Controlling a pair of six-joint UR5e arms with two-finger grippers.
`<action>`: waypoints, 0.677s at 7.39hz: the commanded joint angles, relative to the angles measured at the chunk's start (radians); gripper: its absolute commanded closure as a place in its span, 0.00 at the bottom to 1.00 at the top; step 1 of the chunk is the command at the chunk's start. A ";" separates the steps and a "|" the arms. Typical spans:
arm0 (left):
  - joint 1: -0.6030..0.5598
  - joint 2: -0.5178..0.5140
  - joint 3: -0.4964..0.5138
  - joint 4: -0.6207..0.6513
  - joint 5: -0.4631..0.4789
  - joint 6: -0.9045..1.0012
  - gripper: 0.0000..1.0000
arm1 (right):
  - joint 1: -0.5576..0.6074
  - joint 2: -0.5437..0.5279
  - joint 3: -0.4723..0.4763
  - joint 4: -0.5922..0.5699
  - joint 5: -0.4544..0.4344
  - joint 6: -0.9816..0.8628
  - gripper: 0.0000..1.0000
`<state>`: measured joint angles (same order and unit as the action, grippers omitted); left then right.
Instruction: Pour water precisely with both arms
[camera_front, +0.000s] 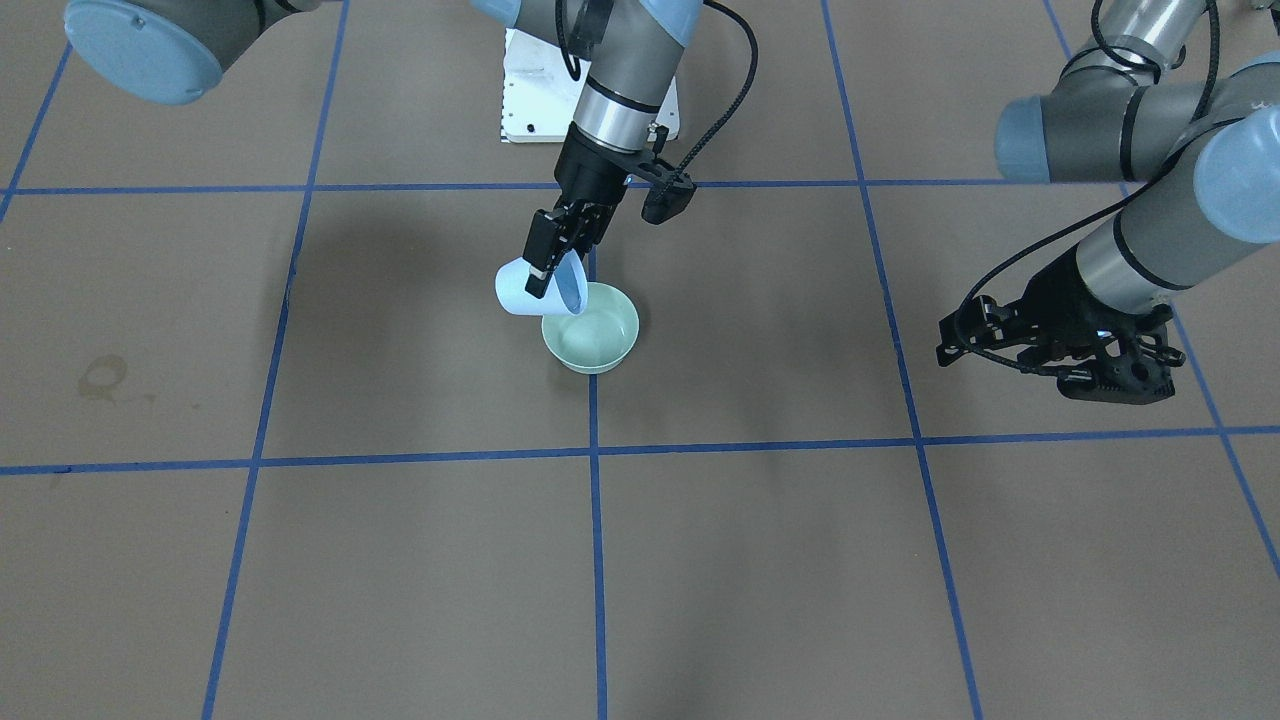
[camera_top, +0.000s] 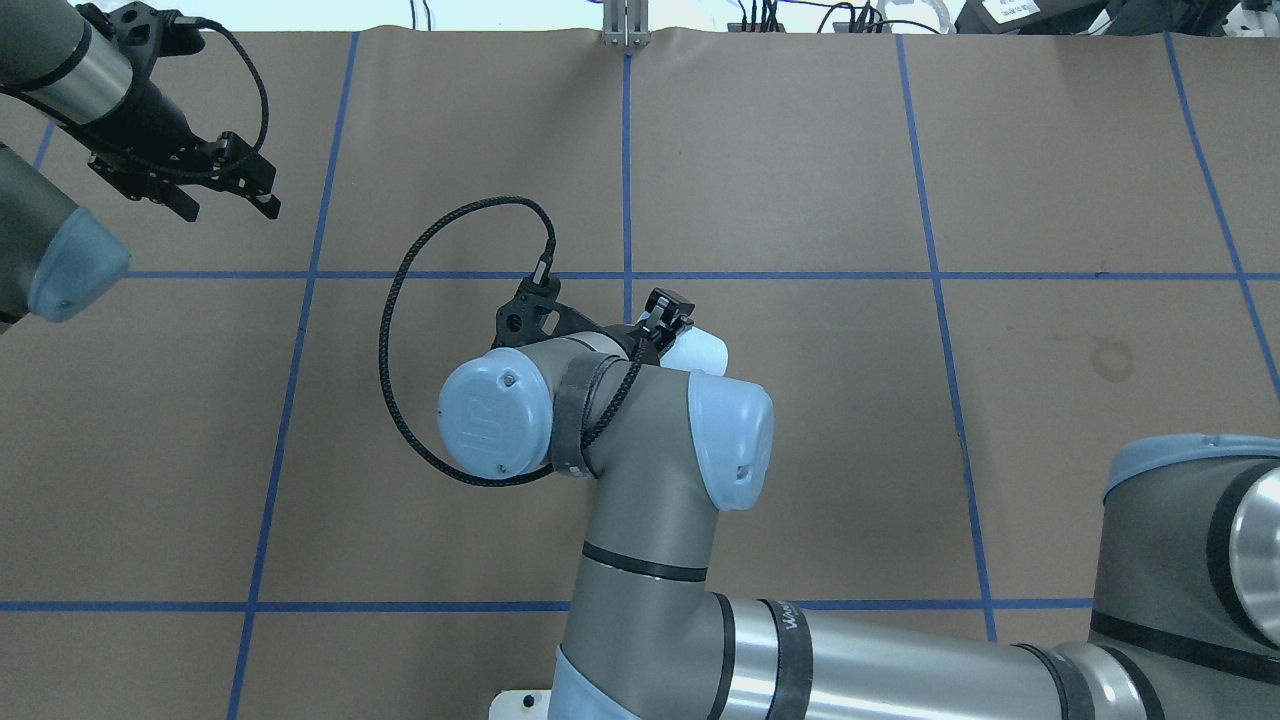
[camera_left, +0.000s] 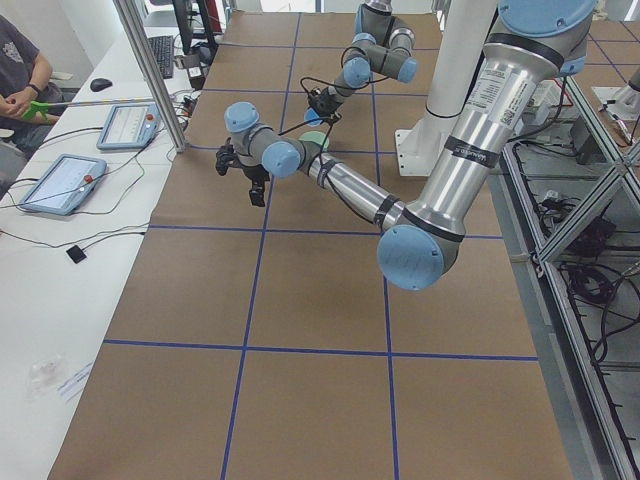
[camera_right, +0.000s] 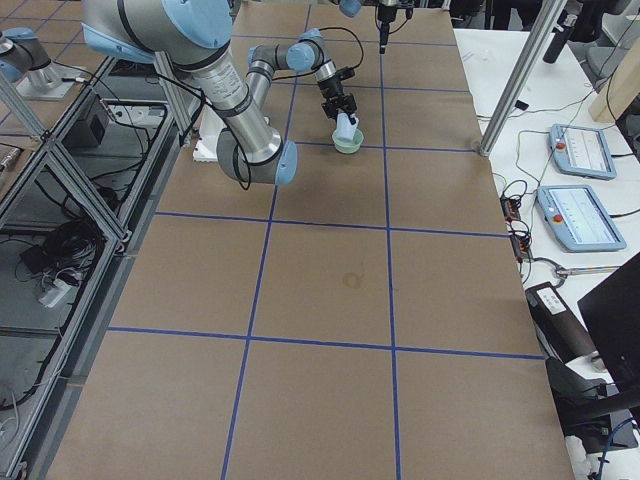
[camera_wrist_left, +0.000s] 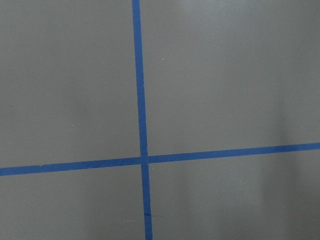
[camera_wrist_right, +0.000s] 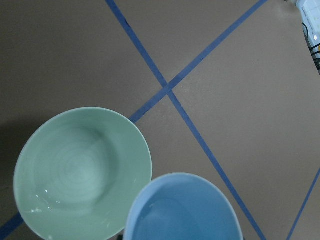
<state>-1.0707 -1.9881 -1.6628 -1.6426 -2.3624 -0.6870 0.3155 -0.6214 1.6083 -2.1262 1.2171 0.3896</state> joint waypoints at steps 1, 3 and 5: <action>0.000 0.000 0.000 0.000 -0.011 -0.002 0.00 | -0.025 0.028 -0.049 -0.069 -0.057 -0.058 0.68; 0.000 0.002 0.000 0.000 -0.011 -0.002 0.00 | -0.027 0.042 -0.085 -0.095 -0.062 -0.064 0.71; 0.000 0.002 -0.003 0.000 -0.012 -0.002 0.00 | -0.027 0.110 -0.154 -0.202 -0.071 -0.064 0.72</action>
<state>-1.0707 -1.9868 -1.6638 -1.6429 -2.3734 -0.6888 0.2891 -0.5551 1.5036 -2.2712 1.1511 0.3261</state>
